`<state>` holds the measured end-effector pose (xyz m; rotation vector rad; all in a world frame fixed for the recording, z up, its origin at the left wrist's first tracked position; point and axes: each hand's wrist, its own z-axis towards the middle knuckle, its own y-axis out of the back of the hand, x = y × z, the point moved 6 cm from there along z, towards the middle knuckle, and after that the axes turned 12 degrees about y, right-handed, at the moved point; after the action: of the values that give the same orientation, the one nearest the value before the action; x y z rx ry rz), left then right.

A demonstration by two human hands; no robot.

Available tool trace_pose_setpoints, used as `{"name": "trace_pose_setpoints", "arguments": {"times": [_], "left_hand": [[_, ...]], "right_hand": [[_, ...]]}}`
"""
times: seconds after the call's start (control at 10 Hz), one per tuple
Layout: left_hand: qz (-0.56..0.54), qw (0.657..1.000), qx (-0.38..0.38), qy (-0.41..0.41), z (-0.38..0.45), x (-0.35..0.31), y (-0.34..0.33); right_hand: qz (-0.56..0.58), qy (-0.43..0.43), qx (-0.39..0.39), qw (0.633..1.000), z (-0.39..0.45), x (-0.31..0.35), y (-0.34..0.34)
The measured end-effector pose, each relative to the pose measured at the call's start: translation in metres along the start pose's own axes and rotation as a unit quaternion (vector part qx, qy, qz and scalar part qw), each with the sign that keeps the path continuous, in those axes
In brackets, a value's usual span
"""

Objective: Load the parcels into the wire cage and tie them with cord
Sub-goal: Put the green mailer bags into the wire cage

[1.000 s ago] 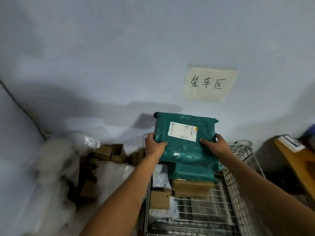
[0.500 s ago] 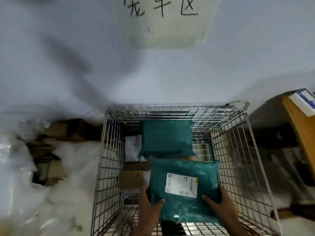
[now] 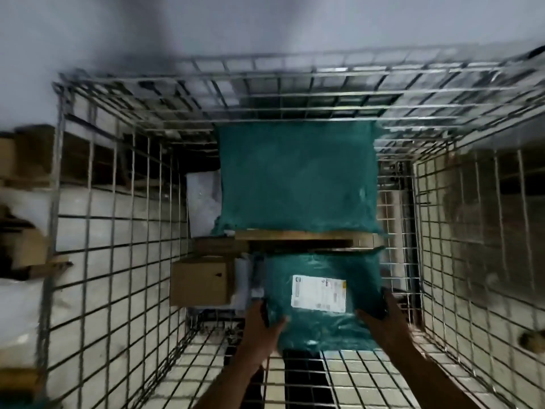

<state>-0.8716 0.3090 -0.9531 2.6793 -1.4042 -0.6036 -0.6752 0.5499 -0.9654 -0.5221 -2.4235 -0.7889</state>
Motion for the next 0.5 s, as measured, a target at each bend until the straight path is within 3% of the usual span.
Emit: {"name": "trace_pose_setpoints", "arguments": {"times": [0.2,0.3,0.4,0.5], "left_hand": [[0.068,0.997,-0.004,0.02,0.09,0.034,-0.011],[0.111,0.993,0.003,0.023,0.111,0.052,-0.022],[0.099,0.994,-0.032,0.045,0.116,0.058,-0.023],[0.074,0.994,-0.08,0.011,0.094,0.026,-0.014]], "right_hand": [[0.023,-0.044,0.008,0.999,0.042,-0.077,-0.072],[0.002,-0.017,-0.001,1.0,0.041,-0.072,-0.081],[0.043,-0.027,0.037,0.998,0.042,-0.071,-0.091],[0.037,-0.02,0.017,0.999,0.029,-0.056,-0.085]]}}
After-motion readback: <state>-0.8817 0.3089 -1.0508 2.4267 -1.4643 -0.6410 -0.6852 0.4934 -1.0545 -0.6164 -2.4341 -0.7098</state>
